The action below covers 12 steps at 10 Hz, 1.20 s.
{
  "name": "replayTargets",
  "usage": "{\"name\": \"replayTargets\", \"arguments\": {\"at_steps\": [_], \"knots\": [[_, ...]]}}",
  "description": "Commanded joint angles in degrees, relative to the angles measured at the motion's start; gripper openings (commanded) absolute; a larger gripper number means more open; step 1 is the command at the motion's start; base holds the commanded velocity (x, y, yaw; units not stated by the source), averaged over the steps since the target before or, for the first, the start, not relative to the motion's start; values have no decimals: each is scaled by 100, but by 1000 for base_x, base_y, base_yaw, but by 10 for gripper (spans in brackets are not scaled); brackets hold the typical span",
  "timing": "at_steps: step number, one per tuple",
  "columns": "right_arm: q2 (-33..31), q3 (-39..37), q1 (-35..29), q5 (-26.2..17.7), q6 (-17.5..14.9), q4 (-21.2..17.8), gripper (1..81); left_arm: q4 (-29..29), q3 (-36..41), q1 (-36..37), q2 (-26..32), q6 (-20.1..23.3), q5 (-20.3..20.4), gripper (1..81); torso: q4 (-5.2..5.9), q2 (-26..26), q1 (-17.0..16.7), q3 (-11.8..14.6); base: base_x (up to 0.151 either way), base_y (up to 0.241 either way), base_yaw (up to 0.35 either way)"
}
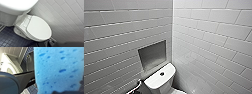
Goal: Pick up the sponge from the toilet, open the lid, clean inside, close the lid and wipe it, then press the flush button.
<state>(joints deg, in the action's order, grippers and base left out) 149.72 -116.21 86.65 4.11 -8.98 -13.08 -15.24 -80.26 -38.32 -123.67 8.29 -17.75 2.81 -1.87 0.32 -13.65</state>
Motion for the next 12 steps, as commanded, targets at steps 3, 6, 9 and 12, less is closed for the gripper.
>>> {"name": "replayTargets", "arguments": {"at_steps": [3, 6, 9, 12], "knots": [[-107, 170, -135, -384, -7, -98, 10, -410, -321, 1866, -323, -652, -1132, 10, 0, 2, 0, 0, 0, 0, 0], [-63, 135, -161, -384, -7, -81, 10, -410, -1027, 2411, -879, -890, -1459, 10, 0, 5, 2, -4, 0, 0, 0], [-37, 161, -170, -384, -7, -89, 10, -436, -1598, 2807, -1345, -1013, -1670, 10, 0, 9, 6, -6, 0, 0, 0], [-19, 161, -170, -384, -7, -89, 10, -436, -2010, 3132, -1652, -1163, -1793, 10, 0, 11, 11, -131, 0, 0, 0]]}}
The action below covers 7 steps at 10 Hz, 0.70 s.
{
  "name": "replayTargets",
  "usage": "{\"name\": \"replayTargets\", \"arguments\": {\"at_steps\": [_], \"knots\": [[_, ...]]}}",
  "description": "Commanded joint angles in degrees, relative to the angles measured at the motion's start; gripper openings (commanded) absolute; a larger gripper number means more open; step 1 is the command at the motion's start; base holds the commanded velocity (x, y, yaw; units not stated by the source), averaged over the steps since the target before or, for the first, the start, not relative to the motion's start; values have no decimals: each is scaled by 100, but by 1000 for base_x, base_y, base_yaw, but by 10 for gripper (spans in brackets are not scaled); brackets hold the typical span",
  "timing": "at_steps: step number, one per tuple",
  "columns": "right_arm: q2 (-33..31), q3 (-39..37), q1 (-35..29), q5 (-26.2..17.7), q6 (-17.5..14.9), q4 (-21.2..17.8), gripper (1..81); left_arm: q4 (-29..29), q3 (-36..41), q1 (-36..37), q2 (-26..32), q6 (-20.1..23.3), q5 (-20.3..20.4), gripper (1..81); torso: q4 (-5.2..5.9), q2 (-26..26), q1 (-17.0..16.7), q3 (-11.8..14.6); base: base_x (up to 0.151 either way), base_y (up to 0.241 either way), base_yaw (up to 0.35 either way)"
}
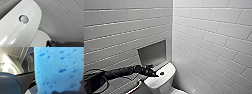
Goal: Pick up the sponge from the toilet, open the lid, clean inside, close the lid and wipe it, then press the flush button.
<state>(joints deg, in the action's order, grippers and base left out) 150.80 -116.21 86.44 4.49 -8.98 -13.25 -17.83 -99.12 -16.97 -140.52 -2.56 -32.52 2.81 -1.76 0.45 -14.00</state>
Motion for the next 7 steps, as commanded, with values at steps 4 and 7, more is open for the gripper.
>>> {"name": "replayTargets", "arguments": {"at_steps": [4, 7], "knots": [[-91, 161, -149, -344, -7, -90, 10, -176, -468, 1147, -205, -386, -272, 10, 0, 2, 0, -812, 0, 0, 0], [-73, 161, -149, -343, -7, -99, 10, -176, -644, 1287, -572, -403, -290, 10, 0, 7, 2, -507, 0, 0, 0]]}}
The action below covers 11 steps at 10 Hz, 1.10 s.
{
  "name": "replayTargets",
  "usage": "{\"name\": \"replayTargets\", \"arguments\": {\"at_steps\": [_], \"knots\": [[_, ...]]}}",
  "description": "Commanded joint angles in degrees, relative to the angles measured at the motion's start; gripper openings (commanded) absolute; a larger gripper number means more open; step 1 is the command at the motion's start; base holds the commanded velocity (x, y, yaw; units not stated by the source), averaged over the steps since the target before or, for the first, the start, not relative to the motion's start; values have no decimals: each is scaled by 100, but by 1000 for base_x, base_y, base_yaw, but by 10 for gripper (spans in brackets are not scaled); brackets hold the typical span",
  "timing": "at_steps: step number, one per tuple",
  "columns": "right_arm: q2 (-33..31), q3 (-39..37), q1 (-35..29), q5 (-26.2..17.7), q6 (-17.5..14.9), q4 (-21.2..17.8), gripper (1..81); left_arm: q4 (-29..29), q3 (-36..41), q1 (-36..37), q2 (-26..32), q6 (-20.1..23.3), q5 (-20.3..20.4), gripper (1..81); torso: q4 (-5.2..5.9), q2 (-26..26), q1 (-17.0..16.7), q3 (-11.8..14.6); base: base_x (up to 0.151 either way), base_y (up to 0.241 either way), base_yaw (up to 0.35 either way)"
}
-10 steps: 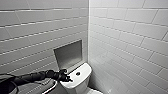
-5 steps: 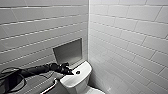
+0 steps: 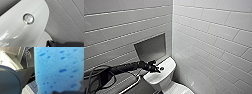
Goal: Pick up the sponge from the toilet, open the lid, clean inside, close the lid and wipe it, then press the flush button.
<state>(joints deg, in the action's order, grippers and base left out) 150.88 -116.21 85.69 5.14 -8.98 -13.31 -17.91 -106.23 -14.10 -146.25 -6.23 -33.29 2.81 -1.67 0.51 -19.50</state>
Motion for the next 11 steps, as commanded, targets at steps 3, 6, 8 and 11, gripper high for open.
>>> {"name": "replayTargets", "arguments": {"at_steps": [3, 6, 8, 11], "knots": [[-20, 153, -100, -409, -7, -84, 10, -160, -432, 1089, -545, -36, -222, 10, 0, 2, 2, -20, 0, 0, 0], [-20, 170, -100, -400, -7, -93, 10, -125, -1012, 1159, -958, -36, -230, 10, 0, 4, 2, -24, 0, 0, 0], [-12, 170, -108, -400, -7, -93, 10, -125, -1322, 1265, -1056, -27, -222, 10, 0, 4, 2, -24, 0, 0, 0], [-3, 170, -117, -400, 2, -101, 10, -134, -1672, 1362, -1064, -36, -204, 10, 0, 6, 5, -26, 0, 0, 0]]}}
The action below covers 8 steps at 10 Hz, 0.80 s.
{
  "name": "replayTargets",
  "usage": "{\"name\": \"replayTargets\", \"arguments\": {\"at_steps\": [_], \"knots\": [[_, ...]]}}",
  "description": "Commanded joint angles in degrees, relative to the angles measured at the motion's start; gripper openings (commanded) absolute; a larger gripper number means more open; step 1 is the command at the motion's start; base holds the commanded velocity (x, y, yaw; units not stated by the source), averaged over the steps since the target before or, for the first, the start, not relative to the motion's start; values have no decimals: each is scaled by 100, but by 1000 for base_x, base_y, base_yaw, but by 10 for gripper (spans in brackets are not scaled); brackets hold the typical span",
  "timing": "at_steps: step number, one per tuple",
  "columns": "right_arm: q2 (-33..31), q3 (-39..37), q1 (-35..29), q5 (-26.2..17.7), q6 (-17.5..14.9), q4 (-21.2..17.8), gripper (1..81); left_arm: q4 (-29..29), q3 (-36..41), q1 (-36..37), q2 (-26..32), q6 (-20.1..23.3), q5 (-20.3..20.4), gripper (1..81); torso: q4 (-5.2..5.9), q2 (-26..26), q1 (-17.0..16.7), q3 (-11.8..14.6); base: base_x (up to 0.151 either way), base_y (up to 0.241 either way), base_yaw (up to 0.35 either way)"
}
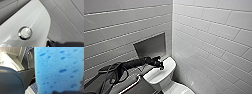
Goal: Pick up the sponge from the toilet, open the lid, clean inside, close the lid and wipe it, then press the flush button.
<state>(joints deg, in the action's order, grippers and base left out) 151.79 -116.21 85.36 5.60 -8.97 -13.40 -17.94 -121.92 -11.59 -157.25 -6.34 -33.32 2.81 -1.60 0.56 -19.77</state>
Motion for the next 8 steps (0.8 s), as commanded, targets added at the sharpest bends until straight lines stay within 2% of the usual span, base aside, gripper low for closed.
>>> {"name": "replayTargets", "arguments": {"at_steps": [1, 2, 3, 5, 6, 8], "knots": [[-93, 179, -93, -445, 1, -93, 10, -130, -227, 1111, 35, -16, -193, 10, 0, 0, 0, 0, 0, 0, 0], [-93, 205, -93, -445, 1, -93, 10, -122, -436, 1111, -26, -8, -193, 10, 0, 0, 0, 0, 0, 0, 0], [-93, 223, -93, -454, 1, -93, 10, -130, -639, 1111, -88, -8, -193, 10, 0, 0, 0, -298, 0, 0, 0], [-93, 241, -93, -445, 1, -93, 10, -122, -922, 1111, -202, -8, -184, 10, 0, 0, -2, -336, 0, 0, 0], [-93, 241, -93, -454, 1, -93, 10, -122, -1062, 1119, -281, -8, -158, 10, 0, 2, 0, -206, 0, 0, 0], [-93, 267, -102, -454, 1, -93, 10, -43, -1325, 1137, -430, -8, -87, 10, 0, 5, 4, -269, 0, 0, 0]]}}
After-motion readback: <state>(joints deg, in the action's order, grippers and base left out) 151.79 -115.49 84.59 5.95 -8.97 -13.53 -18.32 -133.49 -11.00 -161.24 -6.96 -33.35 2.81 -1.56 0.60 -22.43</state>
